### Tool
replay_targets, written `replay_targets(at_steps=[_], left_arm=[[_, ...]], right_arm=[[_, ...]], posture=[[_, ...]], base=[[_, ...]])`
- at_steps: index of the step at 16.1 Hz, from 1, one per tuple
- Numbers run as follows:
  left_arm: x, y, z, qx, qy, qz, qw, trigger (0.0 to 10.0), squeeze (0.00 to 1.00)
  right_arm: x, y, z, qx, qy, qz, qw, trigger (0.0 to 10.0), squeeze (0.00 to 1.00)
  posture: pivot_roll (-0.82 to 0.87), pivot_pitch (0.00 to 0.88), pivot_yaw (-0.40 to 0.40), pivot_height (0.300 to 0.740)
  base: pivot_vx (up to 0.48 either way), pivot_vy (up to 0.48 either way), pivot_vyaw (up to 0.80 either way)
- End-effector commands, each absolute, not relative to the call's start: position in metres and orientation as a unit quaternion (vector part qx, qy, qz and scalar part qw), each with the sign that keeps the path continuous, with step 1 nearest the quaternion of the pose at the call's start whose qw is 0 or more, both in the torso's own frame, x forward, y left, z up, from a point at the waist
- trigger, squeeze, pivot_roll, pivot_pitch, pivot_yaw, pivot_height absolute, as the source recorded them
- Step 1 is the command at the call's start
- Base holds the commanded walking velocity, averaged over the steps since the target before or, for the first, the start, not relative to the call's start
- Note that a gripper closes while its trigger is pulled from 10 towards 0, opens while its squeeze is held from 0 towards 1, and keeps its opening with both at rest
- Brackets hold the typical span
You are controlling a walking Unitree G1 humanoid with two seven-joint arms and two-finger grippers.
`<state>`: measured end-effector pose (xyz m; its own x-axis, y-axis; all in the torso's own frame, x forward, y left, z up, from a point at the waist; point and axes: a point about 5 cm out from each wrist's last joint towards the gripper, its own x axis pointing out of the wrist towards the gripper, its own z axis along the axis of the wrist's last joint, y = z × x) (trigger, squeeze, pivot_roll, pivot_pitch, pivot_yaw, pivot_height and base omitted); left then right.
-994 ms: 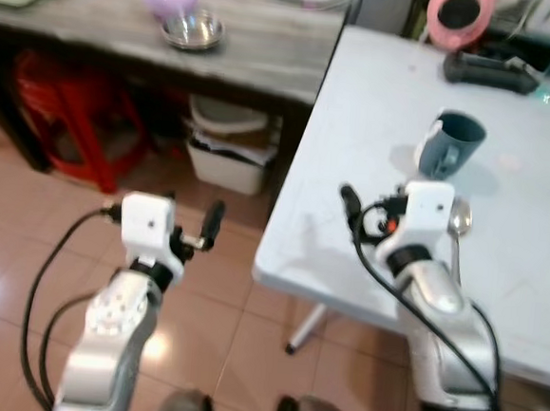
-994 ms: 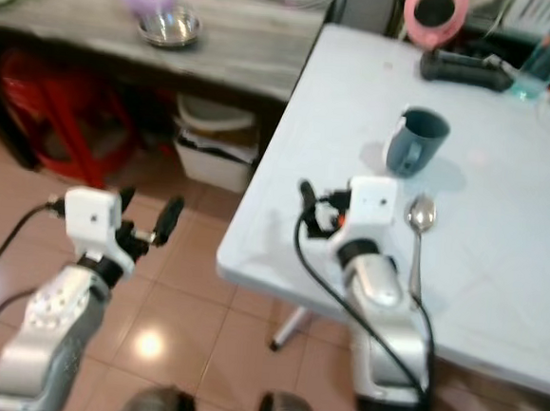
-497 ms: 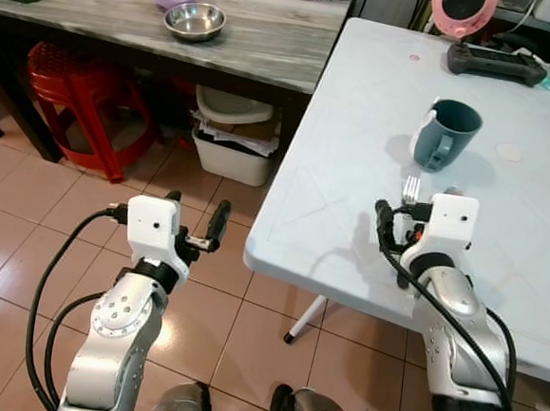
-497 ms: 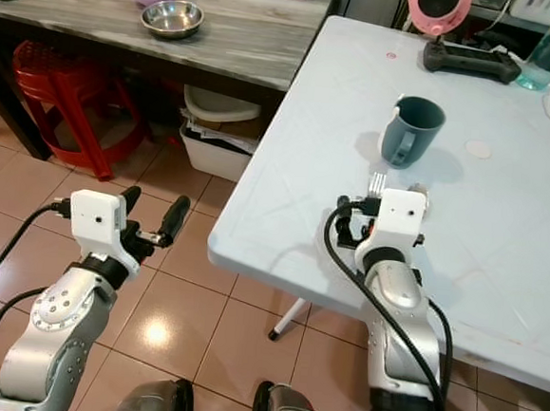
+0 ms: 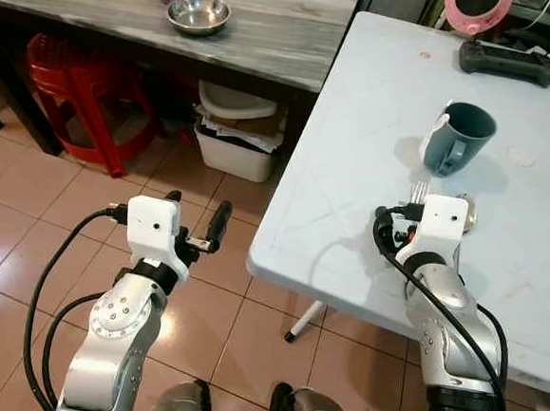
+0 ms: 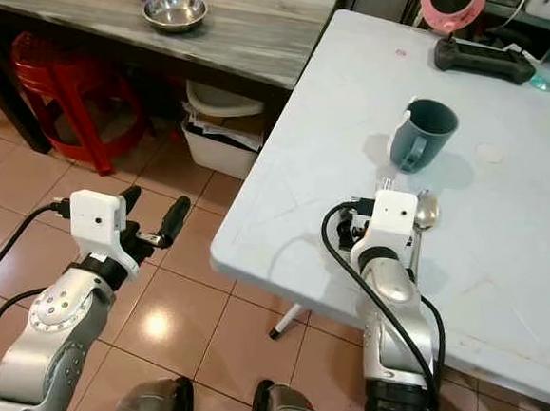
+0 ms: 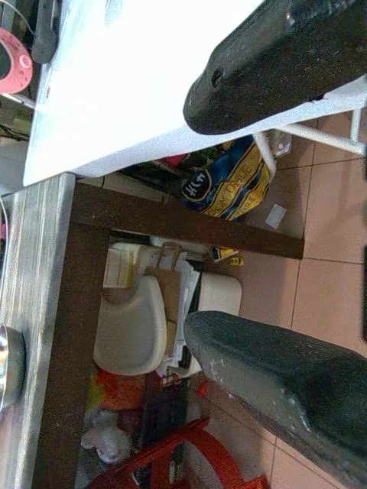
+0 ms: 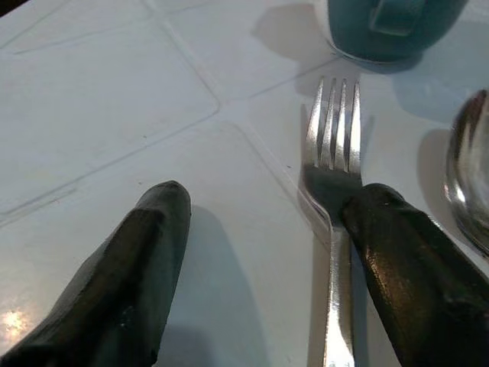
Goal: Setting the table
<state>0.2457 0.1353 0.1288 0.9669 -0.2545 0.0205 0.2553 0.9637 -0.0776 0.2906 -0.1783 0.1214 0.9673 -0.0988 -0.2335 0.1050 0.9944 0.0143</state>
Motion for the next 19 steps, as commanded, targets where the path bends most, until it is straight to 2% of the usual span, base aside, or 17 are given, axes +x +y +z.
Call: replay_targets(at_steps=[1,4,7,11,16,19], left_arm=[[0.242,0.136,0.130,-0.038,-0.004,-0.136,0.990,10.0,0.00],[0.241,0.136,0.132,-0.042,-0.007,-0.160,0.986,10.0,0.00],[0.232,0.122,0.138,-0.054,-0.015,-0.248,0.967,10.0,0.00],[0.228,0.115,0.136,-0.051,-0.011,-0.277,0.959,10.0,0.00],[0.226,0.113,0.136,-0.047,-0.006,-0.310,0.949,10.0,0.00],[0.230,0.116,0.134,-0.031,-0.002,-0.292,0.956,10.0,0.00]], right_arm=[[0.284,-0.185,0.106,0.017,0.161,-0.076,0.984,0.0,0.00],[0.281,-0.190,0.099,0.045,0.187,-0.097,0.977,0.0,0.00],[0.280,-0.192,0.096,0.057,0.202,-0.104,0.972,0.0,0.00],[0.282,-0.194,0.097,0.057,0.204,-0.108,0.971,0.0,0.00],[0.277,-0.188,0.085,0.083,0.254,-0.100,0.959,0.0,0.00],[0.281,-0.185,0.093,0.090,0.250,-0.087,0.960,0.0,0.00]], posture=[[0.00,0.185,-0.015,0.740],[0.00,0.185,-0.017,0.740],[0.00,0.183,-0.020,0.740],[0.00,0.182,-0.020,0.740],[0.00,0.192,-0.017,0.740],[-0.01,0.194,-0.017,0.740]], base=[[0.000,0.000,0.00],[0.000,0.000,0.00],[0.000,0.000,0.00],[0.000,0.000,0.00],[0.000,0.000,0.00],[0.000,0.000,0.00]])
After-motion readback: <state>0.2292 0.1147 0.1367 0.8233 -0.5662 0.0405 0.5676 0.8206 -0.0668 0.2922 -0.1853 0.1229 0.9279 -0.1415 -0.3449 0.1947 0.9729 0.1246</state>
